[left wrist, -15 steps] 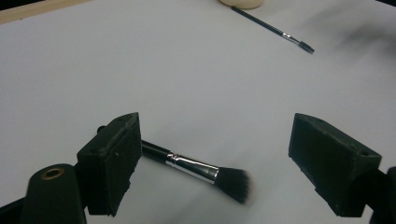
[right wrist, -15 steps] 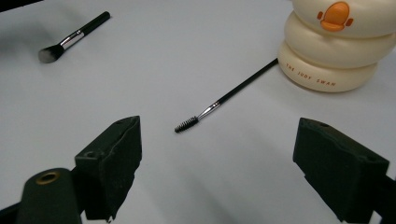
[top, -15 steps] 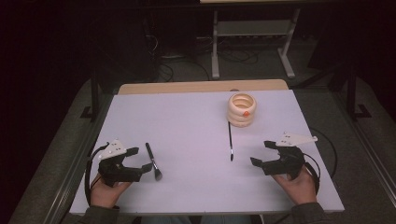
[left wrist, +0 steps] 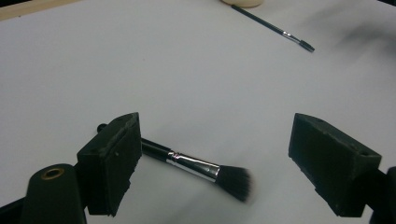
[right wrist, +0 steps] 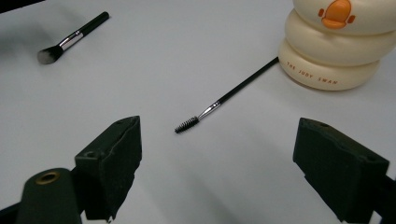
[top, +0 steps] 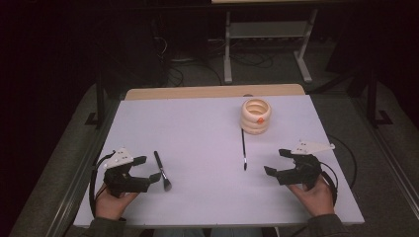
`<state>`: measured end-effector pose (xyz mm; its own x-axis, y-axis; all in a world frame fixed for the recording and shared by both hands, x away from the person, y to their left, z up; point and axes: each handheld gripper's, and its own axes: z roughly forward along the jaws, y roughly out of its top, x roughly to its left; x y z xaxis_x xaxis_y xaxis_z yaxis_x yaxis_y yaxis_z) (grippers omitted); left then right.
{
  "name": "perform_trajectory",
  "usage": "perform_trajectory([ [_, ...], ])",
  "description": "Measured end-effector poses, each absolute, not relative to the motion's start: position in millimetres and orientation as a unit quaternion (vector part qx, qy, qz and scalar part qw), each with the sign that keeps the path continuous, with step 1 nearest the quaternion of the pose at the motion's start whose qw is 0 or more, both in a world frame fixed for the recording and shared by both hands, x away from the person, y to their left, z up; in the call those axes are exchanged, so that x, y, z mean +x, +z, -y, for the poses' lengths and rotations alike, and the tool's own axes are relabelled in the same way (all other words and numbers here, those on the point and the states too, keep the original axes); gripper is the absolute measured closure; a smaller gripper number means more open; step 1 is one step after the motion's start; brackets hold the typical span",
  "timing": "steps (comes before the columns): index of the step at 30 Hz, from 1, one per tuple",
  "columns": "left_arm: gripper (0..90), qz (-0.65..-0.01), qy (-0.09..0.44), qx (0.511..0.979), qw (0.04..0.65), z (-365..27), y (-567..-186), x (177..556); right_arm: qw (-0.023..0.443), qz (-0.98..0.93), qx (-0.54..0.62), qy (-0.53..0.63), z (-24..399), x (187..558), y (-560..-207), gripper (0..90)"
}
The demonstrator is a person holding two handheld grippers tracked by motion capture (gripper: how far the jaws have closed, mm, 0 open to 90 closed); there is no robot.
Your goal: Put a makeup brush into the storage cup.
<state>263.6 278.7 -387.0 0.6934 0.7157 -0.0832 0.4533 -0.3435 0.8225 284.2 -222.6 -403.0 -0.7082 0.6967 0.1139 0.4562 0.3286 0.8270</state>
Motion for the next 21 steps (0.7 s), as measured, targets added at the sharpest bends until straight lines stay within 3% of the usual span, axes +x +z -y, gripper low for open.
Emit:
perform_trajectory([
  [21, 17.0, -0.365, 0.147, 0.804, 0.446, -279, -388, 262, 0.126, -0.810, 0.351, 0.454, 202, 288, -390, 14.4],
])
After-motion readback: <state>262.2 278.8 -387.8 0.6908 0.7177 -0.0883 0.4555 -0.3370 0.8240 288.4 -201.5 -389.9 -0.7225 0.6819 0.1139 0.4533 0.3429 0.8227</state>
